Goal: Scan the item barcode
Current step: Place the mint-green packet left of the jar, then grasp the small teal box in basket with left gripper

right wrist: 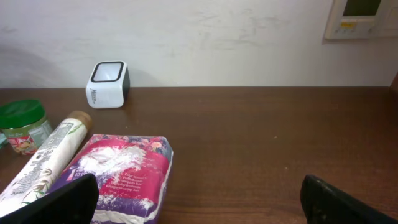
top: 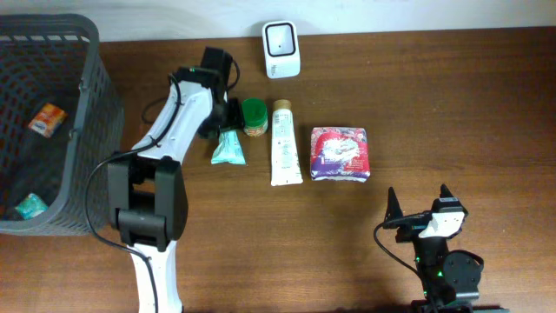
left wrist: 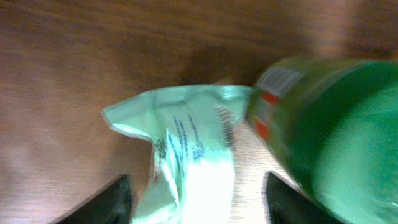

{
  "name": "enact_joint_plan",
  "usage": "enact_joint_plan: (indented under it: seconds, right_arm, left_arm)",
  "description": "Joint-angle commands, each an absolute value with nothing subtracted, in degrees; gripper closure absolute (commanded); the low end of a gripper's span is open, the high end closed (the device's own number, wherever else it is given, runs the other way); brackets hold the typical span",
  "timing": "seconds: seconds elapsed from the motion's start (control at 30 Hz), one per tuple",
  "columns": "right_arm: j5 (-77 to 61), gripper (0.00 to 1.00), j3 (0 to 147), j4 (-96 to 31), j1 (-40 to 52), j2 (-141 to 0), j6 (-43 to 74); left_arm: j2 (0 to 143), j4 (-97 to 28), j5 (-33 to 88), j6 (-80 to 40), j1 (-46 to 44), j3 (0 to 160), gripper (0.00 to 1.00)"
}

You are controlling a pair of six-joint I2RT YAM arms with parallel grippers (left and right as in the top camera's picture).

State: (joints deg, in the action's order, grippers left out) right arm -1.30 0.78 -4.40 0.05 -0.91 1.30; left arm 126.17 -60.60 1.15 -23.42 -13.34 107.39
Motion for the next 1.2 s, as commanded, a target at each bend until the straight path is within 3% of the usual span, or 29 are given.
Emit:
enact_joint_plan:
  seconds: [0.0, 0.23, 0.4, 0.6, 0.73, 0.87, 0.93, 0.97, 1.17]
  right_arm:
    - [-0.8, 0.01, 0.3, -4.5, 0.5, -0.5, 1.3]
    - [-0.8, 0.01, 0.3, -4.5, 0.5, -0.5, 1.3]
    - [-0.8, 0.02, 0.3, -4.5, 0.5, -0.5, 1.3]
    - [-0.8, 0.01, 0.3, -4.5, 0.5, -0.5, 1.3]
    - [-0.8, 0.01, 0.3, -4.5, 0.5, -0.5, 1.3]
    - [-0.8, 0.01, 0.3, -4.5, 0.5, -0.5, 1.3]
    - [-0.8, 0.01, 0.3, -4.5, 0.5, -0.5, 1.3]
    - [-0.8, 0.01, 0.3, -4.5, 0.5, -0.5, 1.3]
    - [-0.8, 0.01, 0.3, -4.5, 0.5, -0.5, 1.3]
  left_arm:
    - [125.6, -68.0, 1.6, -18.5, -13.0, 124.9, 0.01]
    - [125.4, -90.0, -10.3, -17.9, -4.1, 174.0, 0.01]
    - [124.2, -96.7, -14.6, -22.2, 11.8, 179.3, 0.01]
    - [124.2, -96.7, -16.7, -22.3, 24.7, 167.2, 0.01]
    - [124.2, -96.7, -25.0, -24.3, 27.7, 151.9, 0.00]
    - [124.2, -89.9, -25.4, -24.4, 29.5, 135.3, 0.01]
    - [124.2, -85.8, -25.6, -24.4, 29.8, 127.3, 0.12]
    - [124.2, -82.7, -26.8, -24.4, 29.8, 121.6, 0.26]
    - [124.2, -73.8, -33.2, -25.1, 32.0, 105.8, 0.26]
